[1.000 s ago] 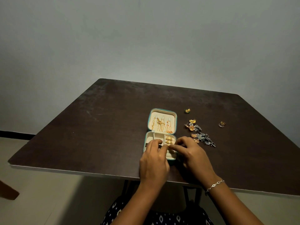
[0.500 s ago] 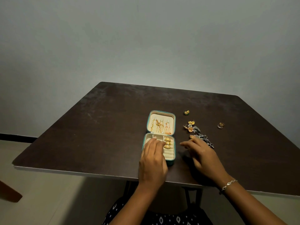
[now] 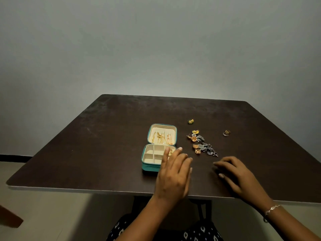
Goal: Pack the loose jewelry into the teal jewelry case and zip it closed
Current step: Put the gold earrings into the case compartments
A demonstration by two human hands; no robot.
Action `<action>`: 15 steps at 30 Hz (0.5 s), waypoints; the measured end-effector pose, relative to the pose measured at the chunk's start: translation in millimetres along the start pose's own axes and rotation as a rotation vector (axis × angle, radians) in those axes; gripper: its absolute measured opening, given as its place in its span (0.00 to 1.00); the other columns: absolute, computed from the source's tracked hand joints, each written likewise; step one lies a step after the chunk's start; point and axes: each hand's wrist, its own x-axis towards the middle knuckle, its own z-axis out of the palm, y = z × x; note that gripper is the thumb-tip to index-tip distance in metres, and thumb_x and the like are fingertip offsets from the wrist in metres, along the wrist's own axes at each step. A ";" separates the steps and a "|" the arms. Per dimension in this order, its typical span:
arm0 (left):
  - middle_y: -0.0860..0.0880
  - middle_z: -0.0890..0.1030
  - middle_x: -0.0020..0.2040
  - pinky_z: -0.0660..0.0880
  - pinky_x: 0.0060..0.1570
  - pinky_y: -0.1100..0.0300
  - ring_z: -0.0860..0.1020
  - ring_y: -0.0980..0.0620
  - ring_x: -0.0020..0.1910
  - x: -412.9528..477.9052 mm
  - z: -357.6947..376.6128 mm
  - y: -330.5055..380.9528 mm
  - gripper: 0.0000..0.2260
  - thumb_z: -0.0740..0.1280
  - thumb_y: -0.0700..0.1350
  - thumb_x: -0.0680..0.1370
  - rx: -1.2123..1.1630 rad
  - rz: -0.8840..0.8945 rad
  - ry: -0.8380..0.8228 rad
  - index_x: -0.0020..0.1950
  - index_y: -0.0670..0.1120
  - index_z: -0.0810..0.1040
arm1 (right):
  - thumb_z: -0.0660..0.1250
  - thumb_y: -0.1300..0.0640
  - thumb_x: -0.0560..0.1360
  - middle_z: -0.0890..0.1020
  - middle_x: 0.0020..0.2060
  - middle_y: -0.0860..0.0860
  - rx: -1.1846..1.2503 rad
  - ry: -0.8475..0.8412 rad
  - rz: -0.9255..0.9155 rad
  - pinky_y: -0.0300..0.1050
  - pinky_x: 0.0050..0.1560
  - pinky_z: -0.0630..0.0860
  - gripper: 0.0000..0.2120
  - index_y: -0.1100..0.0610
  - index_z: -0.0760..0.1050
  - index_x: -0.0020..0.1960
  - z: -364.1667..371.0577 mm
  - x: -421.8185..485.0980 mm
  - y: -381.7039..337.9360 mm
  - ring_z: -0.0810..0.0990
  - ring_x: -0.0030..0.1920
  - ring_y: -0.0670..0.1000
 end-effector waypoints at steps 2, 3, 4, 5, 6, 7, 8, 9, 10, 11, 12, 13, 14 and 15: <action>0.44 0.81 0.50 0.58 0.71 0.48 0.72 0.48 0.60 3.2 9.3 13.8 0.09 0.59 0.43 0.78 -0.038 0.058 -0.030 0.54 0.43 0.74 | 0.59 0.48 0.72 0.74 0.51 0.47 0.052 0.043 0.094 0.34 0.48 0.70 0.16 0.51 0.75 0.58 -2.7 3.2 5.8 0.74 0.51 0.46; 0.44 0.81 0.50 0.59 0.70 0.49 0.73 0.48 0.59 4.9 14.5 20.7 0.09 0.59 0.43 0.78 -0.055 0.082 -0.054 0.55 0.43 0.74 | 0.60 0.50 0.72 0.74 0.51 0.48 0.079 0.053 0.138 0.34 0.48 0.69 0.16 0.51 0.75 0.58 -3.8 4.5 8.5 0.74 0.52 0.46; 0.44 0.81 0.50 0.60 0.70 0.49 0.74 0.47 0.58 6.9 19.8 26.9 0.09 0.60 0.43 0.77 -0.067 0.098 -0.085 0.54 0.43 0.74 | 0.60 0.52 0.71 0.75 0.51 0.49 0.103 0.058 0.172 0.33 0.49 0.67 0.17 0.52 0.75 0.58 -4.6 5.3 9.9 0.75 0.52 0.47; 0.45 0.81 0.50 0.61 0.70 0.50 0.75 0.47 0.57 9.2 25.1 31.8 0.09 0.61 0.43 0.76 -0.072 0.102 -0.123 0.54 0.43 0.75 | 0.60 0.53 0.71 0.75 0.51 0.49 0.130 0.062 0.188 0.31 0.49 0.66 0.17 0.53 0.75 0.58 -4.3 6.5 11.6 0.75 0.52 0.48; 0.45 0.81 0.50 0.61 0.69 0.51 0.76 0.48 0.56 12.8 30.6 36.2 0.10 0.61 0.44 0.75 -0.070 0.096 -0.164 0.53 0.43 0.76 | 0.59 0.55 0.71 0.75 0.52 0.49 0.144 0.064 0.200 0.29 0.49 0.65 0.17 0.53 0.75 0.58 -5.1 7.2 13.3 0.75 0.53 0.48; 0.46 0.80 0.50 0.60 0.69 0.52 0.76 0.48 0.56 16.9 36.1 39.4 0.11 0.60 0.45 0.74 -0.066 0.076 -0.202 0.53 0.43 0.76 | 0.60 0.56 0.72 0.75 0.53 0.50 0.148 0.061 0.211 0.30 0.49 0.65 0.16 0.53 0.74 0.59 -5.1 8.4 15.4 0.75 0.54 0.48; 0.46 0.80 0.50 0.60 0.69 0.53 0.76 0.49 0.56 22.0 41.2 42.3 0.12 0.59 0.46 0.74 -0.062 0.048 -0.238 0.53 0.44 0.77 | 0.60 0.58 0.74 0.75 0.55 0.50 0.142 0.050 0.231 0.31 0.50 0.65 0.15 0.54 0.73 0.60 -6.0 9.1 18.9 0.74 0.55 0.47; 0.47 0.80 0.51 0.60 0.69 0.53 0.77 0.49 0.55 27.8 45.7 44.9 0.14 0.58 0.48 0.74 -0.062 0.021 -0.277 0.53 0.44 0.76 | 0.61 0.60 0.76 0.74 0.57 0.51 0.136 0.034 0.255 0.33 0.52 0.65 0.15 0.54 0.72 0.62 -6.6 10.0 23.8 0.72 0.56 0.46; 0.48 0.80 0.50 0.61 0.68 0.53 0.77 0.50 0.54 33.4 49.7 47.2 0.15 0.57 0.49 0.73 -0.060 0.000 -0.316 0.53 0.45 0.76 | 0.61 0.62 0.76 0.73 0.60 0.51 0.130 0.017 0.290 0.34 0.54 0.64 0.17 0.55 0.70 0.64 -7.2 11.0 29.1 0.71 0.57 0.44; 0.48 0.80 0.50 0.63 0.68 0.53 0.78 0.50 0.54 39.5 54.4 50.1 0.16 0.55 0.50 0.73 -0.054 -0.008 -0.354 0.53 0.45 0.77 | 0.61 0.63 0.76 0.71 0.62 0.51 0.123 0.008 0.327 0.35 0.56 0.64 0.18 0.55 0.69 0.66 -8.6 12.5 35.5 0.69 0.59 0.44; 0.49 0.81 0.49 0.66 0.66 0.53 0.79 0.51 0.53 44.7 58.4 52.6 0.18 0.55 0.51 0.73 -0.042 -0.013 -0.393 0.53 0.46 0.78 | 0.61 0.62 0.77 0.70 0.65 0.51 0.115 0.001 0.365 0.36 0.58 0.64 0.20 0.55 0.67 0.68 -9.5 14.6 41.5 0.69 0.61 0.45; 0.50 0.81 0.49 0.70 0.63 0.52 0.79 0.51 0.53 49.7 62.5 55.3 0.19 0.54 0.52 0.72 -0.030 -0.014 -0.429 0.52 0.46 0.79 | 0.61 0.61 0.77 0.68 0.67 0.52 0.108 -0.002 0.398 0.37 0.61 0.63 0.21 0.55 0.65 0.69 -11.0 17.6 47.5 0.68 0.64 0.47; 0.50 0.81 0.48 0.71 0.61 0.51 0.80 0.52 0.53 53.2 66.9 57.6 0.19 0.54 0.53 0.72 -0.024 -0.015 -0.458 0.51 0.46 0.80 | 0.61 0.61 0.77 0.67 0.68 0.52 0.103 -0.006 0.430 0.39 0.64 0.63 0.22 0.56 0.64 0.70 -12.0 21.5 52.8 0.66 0.67 0.49; 0.51 0.82 0.48 0.72 0.60 0.51 0.80 0.52 0.53 54.5 71.4 59.2 0.20 0.53 0.53 0.72 -0.021 -0.016 -0.478 0.51 0.46 0.80 | 0.61 0.61 0.77 0.65 0.69 0.52 0.097 -0.014 0.456 0.40 0.66 0.62 0.22 0.56 0.63 0.70 -11.9 26.1 57.7 0.65 0.69 0.50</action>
